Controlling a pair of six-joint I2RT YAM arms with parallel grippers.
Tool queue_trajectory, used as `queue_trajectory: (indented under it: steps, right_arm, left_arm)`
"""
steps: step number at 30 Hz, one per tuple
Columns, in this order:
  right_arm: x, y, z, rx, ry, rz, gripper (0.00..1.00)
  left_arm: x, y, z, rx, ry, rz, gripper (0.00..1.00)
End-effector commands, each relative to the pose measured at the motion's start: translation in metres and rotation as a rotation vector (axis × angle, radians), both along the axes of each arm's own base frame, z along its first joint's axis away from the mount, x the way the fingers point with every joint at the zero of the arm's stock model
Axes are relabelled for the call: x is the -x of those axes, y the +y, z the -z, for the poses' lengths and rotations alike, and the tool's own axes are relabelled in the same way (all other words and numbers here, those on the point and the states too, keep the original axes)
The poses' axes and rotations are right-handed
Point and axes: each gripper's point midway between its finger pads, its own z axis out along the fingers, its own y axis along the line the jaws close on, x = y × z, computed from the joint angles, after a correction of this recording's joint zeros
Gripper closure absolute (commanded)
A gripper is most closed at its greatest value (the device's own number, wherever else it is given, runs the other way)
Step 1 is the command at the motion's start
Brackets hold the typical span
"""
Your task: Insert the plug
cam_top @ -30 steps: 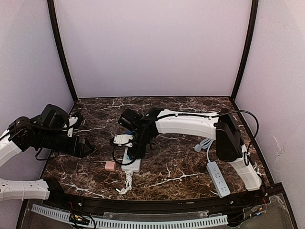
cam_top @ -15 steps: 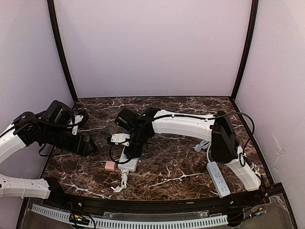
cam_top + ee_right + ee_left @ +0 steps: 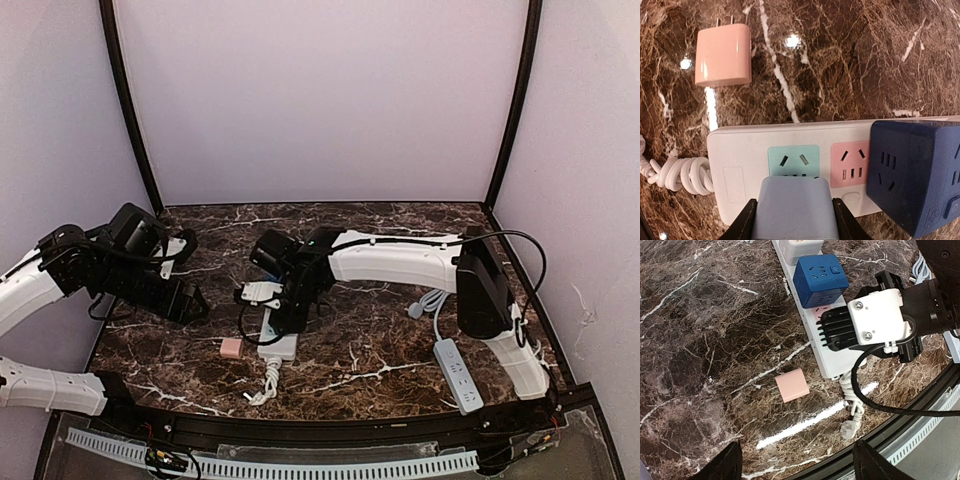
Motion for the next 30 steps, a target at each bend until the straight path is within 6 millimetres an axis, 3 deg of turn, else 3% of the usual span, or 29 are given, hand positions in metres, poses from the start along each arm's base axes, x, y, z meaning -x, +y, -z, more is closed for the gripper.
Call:
queue_trajectory:
  steps: [1, 5, 9, 23, 30]
  right_arm:
    - [0.013, -0.079, 0.029, 0.282, 0.06, 0.02, 1.0]
    - [0.012, -0.099, 0.02, 0.302, 0.054, 0.003, 1.0]
    - [0.013, -0.104, 0.026, 0.306, 0.07, -0.015, 1.0]
    - [0.028, -0.087, 0.055, 0.313, 0.151, -0.024, 1.0]
    - [0.053, -0.071, 0.094, 0.357, 0.209, -0.028, 1.0]
  left_arm:
    - [0.001, 0.0, -0.005, -0.001, -0.008, 0.027, 0.25]
    - [0.003, 0.002, -0.006, 0.005, -0.011, 0.023, 0.25]
    - [0.005, 0.004, -0.006, 0.013, -0.011, 0.013, 0.26]
    - [0.014, 0.011, -0.007, 0.045, -0.008, -0.028, 0.28]
    - [0.026, 0.014, -0.007, 0.085, 0.017, -0.033, 0.29]
